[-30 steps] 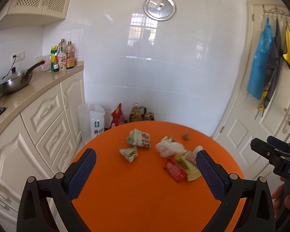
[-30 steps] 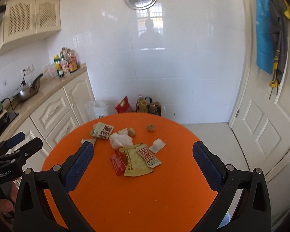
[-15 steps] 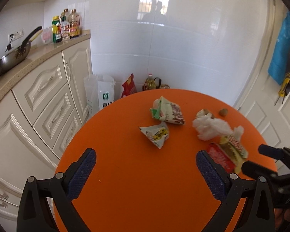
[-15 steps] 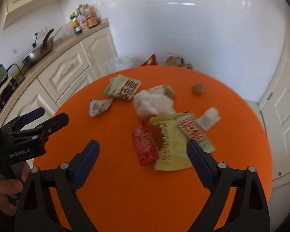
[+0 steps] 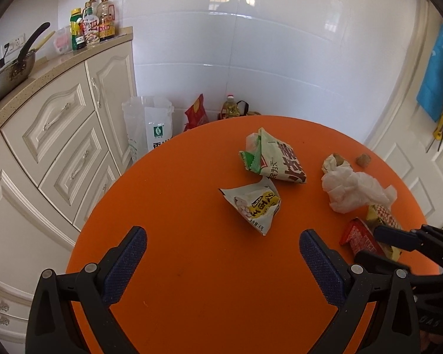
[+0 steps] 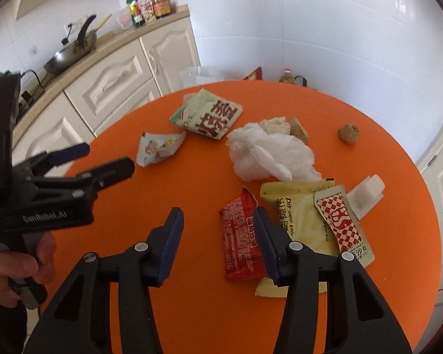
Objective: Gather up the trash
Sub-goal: 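Grasp the white snack wrapper with the left tool while the right tool grasps the red wrapper, then carry the white and red wrappers with both tools over the bin, then open both tools to drop the wrappers into the bin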
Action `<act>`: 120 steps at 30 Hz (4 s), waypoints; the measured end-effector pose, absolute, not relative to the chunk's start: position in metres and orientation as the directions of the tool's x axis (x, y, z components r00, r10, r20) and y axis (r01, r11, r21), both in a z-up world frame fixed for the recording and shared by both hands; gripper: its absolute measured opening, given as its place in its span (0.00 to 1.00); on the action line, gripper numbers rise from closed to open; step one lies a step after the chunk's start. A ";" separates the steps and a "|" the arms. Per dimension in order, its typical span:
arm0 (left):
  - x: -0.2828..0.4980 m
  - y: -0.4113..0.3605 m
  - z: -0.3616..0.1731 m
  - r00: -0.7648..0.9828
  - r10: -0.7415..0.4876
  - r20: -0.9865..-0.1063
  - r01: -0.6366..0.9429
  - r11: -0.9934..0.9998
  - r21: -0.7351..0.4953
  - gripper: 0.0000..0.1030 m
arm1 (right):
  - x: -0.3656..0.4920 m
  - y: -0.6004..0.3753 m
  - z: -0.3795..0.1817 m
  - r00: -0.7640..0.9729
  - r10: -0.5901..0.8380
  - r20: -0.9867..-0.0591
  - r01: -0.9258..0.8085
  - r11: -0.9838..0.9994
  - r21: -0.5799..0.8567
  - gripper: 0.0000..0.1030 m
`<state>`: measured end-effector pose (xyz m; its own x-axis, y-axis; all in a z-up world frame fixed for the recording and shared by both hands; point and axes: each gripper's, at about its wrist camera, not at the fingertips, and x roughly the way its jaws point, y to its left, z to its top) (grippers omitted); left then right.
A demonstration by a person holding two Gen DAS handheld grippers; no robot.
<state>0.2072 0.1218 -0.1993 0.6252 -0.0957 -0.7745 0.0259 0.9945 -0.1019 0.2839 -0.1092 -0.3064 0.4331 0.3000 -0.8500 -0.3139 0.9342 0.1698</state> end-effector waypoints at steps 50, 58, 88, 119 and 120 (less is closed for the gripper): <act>0.207 0.105 -0.267 0.579 -0.222 -0.784 0.123 0.975 -0.185 0.19 | 0.246 -0.110 -0.323 0.471 0.222 -0.854 -0.287 0.954 0.089 0.16; 0.177 0.106 -0.247 0.607 -0.241 -0.757 0.157 0.970 -0.184 0.19 | 0.220 -0.142 -0.304 0.481 0.373 -0.793 -0.237 0.927 0.292 0.10; 0.069 -0.226 -0.157 0.413 -0.623 -0.664 0.742 0.653 -0.151 0.19 | -0.018 -0.470 -0.202 0.737 -0.120 -0.665 0.406 0.865 0.295 0.10; 0.092 -0.410 -0.318 0.077 -0.287 -0.955 0.766 0.631 -0.127 0.80 | -0.039 -0.580 -0.416 0.469 0.051 -0.882 0.694 0.596 0.404 0.53; 0.108 -0.421 -0.315 0.084 -0.282 -0.956 0.764 0.634 -0.120 0.80 | -0.039 -0.580 -0.417 0.466 0.047 -0.884 0.697 0.595 0.400 0.55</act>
<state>0.1081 -0.4209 -0.3153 0.0839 -0.2819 -0.9558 0.7641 0.6339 -0.1199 -0.0394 -0.5797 -0.4171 0.4660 0.0475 -0.8835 0.6971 0.5952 0.3997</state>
